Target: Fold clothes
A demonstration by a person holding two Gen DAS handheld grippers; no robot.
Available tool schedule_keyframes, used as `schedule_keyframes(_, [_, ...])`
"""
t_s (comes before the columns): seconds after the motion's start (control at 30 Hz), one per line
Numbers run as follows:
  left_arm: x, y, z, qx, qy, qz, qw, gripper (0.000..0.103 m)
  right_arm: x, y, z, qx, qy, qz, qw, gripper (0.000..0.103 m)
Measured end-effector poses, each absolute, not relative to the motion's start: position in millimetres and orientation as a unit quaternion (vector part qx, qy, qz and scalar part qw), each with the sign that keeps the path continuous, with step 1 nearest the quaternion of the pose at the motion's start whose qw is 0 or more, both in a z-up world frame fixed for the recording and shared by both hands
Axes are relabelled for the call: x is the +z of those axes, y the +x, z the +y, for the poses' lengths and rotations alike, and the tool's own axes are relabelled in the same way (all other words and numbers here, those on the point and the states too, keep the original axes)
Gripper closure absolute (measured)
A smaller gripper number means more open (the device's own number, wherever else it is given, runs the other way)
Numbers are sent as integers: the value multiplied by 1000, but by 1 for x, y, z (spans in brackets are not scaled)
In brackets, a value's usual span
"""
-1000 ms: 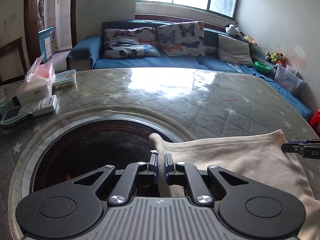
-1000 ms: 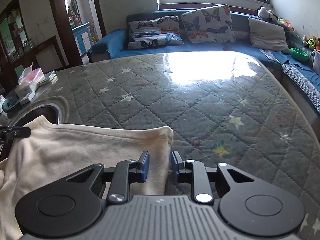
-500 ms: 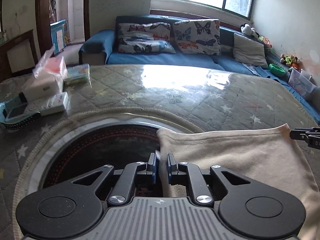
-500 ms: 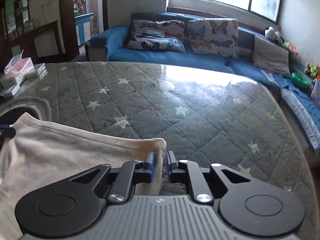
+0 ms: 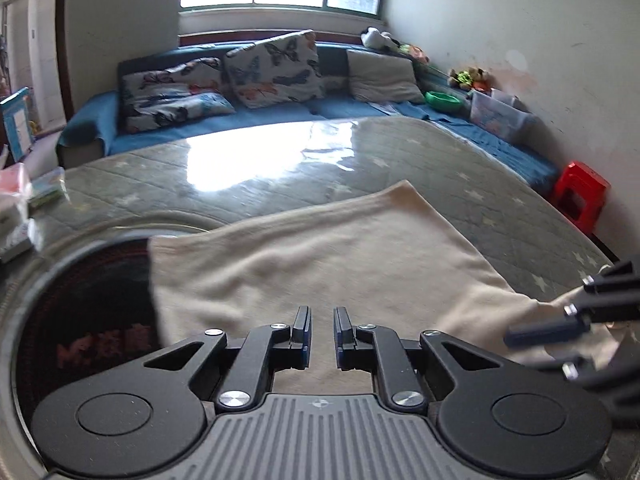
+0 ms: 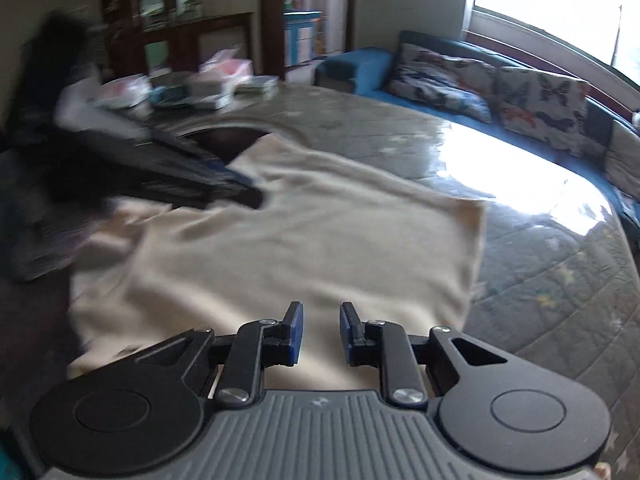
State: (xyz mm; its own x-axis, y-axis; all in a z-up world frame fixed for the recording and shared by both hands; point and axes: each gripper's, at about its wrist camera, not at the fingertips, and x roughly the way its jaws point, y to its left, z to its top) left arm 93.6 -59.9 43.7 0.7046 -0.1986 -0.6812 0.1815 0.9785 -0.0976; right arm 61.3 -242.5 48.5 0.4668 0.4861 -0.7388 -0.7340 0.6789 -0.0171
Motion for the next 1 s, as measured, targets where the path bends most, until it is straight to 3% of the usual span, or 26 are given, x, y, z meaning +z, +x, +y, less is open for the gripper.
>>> schedule_keyframes(0.1, [37, 98, -64, -107, -13, 378, 919, 90, 54, 29, -244, 396, -184, 367, 821, 81])
schedule_keyframes(0.17, [33, 99, -66, -107, -11, 382, 918, 90, 56, 10, -244, 415, -195, 366, 810, 71])
schedule_keyframes(0.33, [25, 100, -68, -102, -6, 392, 914, 90, 47, -13, -230, 429, -240, 339, 802, 70])
schedule_keyframes(0.43, [25, 99, -69, -101, -4, 393, 914, 90, 38, -16, -219, 431, -253, 325, 803, 72])
schedule_keyframes(0.5, [24, 99, -69, -100, -1, 393, 914, 90, 33, -17, -213, 435, -259, 319, 802, 93])
schedule_keyframes(0.57, [24, 99, -70, -100, 0, 393, 914, 90, 30, -20, -210, 440, -266, 317, 797, 101])
schedule_keyframes(0.8, [22, 98, -69, -94, -4, 386, 918, 90, 36, -34, -222, 458, -270, 320, 784, 101])
schedule_keyframes(1.0, [32, 76, -79, -106, 24, 360, 927, 90, 38, -35, -225, 460, -243, 333, 786, 95])
